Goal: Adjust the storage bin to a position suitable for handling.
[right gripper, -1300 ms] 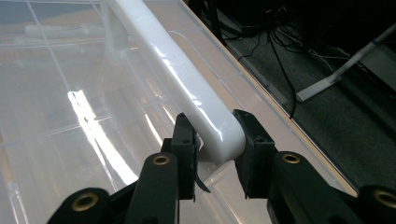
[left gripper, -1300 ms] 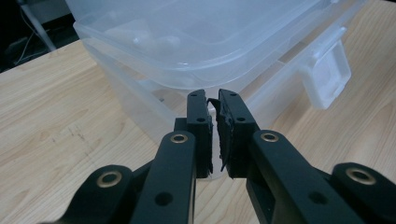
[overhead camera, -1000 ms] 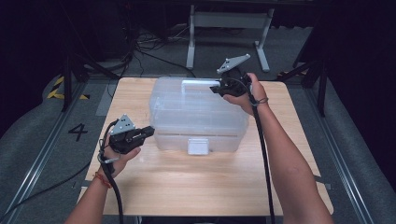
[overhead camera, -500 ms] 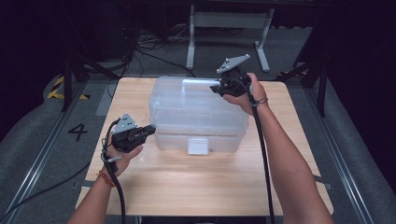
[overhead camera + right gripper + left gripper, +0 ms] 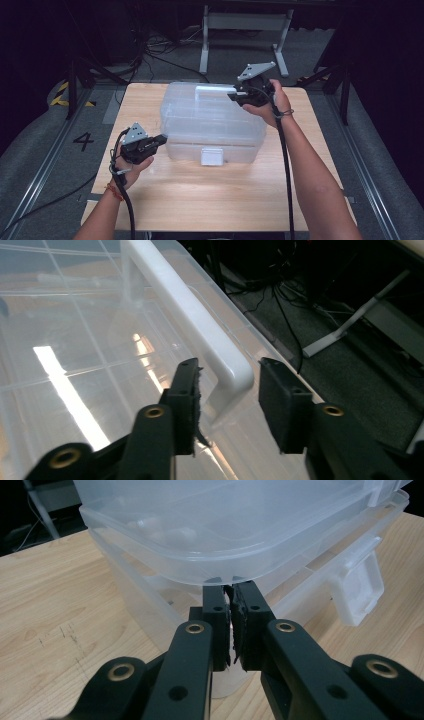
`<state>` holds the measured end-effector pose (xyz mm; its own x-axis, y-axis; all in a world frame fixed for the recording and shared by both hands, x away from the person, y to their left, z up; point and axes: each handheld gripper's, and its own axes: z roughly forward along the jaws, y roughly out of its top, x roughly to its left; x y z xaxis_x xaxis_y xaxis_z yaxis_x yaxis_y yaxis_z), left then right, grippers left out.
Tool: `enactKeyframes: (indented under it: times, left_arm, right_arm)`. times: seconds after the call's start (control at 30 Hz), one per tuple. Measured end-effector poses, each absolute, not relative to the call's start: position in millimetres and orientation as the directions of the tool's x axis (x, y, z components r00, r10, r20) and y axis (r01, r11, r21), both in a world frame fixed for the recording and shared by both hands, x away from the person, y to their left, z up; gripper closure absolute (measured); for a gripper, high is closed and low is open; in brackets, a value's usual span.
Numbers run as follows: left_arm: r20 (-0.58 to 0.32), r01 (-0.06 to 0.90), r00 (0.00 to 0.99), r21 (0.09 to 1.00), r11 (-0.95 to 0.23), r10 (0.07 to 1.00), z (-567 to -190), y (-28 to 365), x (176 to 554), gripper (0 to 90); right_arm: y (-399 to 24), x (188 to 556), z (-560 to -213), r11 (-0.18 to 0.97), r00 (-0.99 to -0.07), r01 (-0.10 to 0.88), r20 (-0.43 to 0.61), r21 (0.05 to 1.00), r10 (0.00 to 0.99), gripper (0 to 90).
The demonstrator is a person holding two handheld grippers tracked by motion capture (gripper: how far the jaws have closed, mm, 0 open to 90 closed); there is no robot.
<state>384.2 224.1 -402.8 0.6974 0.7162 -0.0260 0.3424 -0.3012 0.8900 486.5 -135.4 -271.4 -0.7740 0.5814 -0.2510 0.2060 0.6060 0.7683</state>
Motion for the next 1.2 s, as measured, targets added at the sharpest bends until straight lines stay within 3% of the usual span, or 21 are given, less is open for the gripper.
enactKeyframes:
  times: [0.6,1.2]
  left_arm:
    - [0.022,0.312,0.707,0.887,-0.340,0.707,-390.5,220.6,383.7,85.6]
    - [0.034,0.302,0.704,0.890,-0.342,0.709,-380.5,221.6,385.9,85.7]
  right_arm:
    - [-225.7,413.8,-273.1,0.510,-0.725,0.143,-0.261,0.848,0.637,49.4]
    - [-259.5,393.6,-327.5,0.498,-0.722,0.208,-0.212,0.842,0.659,46.3]
